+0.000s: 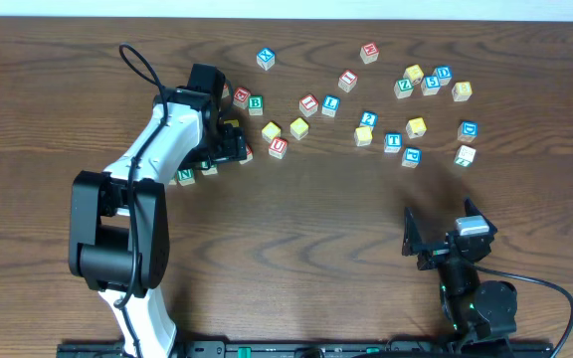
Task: Spell out ROBOT
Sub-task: 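Reach the left gripper forward over the green R block, then lower the left gripper and close it on the green R block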
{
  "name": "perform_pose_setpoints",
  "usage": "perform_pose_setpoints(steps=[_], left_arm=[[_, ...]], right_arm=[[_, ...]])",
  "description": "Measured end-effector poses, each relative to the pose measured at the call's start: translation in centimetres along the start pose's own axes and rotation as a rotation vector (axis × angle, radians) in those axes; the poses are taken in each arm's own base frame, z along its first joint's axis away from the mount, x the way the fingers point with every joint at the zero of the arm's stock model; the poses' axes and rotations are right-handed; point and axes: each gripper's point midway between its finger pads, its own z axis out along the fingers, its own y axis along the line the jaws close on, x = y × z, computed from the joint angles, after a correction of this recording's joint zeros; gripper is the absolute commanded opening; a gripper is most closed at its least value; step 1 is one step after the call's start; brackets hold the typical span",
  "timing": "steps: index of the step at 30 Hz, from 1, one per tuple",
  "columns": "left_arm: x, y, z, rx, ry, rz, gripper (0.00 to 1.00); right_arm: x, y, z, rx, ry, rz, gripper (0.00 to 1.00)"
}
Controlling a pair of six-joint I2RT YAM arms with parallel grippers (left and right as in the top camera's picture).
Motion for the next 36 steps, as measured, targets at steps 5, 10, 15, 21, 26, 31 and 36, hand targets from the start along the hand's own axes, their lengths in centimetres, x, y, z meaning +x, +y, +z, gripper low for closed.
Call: perform_pose_setpoints(steps=[5,10,15,21,26,31,36], left_arm=[[-0.1,0.0,0.0,0.001,-0.004,0.000,0.91],[-0.1,0.0,0.0,-0.001,-0.006,0.000,0.91],[-0.1,0.2,0.4,-0.009,0.003,-0.010,0.70],[0.0,0.6,1.0,-0.023,0.014,-0.014,0.64],[0.0,0.7,1.0,-0.028,0.012,-0.014,0.65],[-0.1,0.7,1.0,-0.029,0.010,-0.014,0.65],[-0.2,0.7,1.0,-0.030,0.006,-0.014,0.64]], right_arm=[[0.0,0.0,0.0,0.000,0.000,0.000,0.99],[0.0,0.0,0.0,0.000,0.000,0.000,0.99],[0.0,0.0,0.0,0.000,0.000,0.000,0.99],[0.0,0.0,0.0,0.000,0.000,0.000,0.99],[0.0,0.0,0.0,0.000,0.000,0.000,0.99],[0.0,0.0,0.0,0.000,0.000,0.000,0.99],[0.0,0.0,0.0,0.000,0.000,0.000,0.99]])
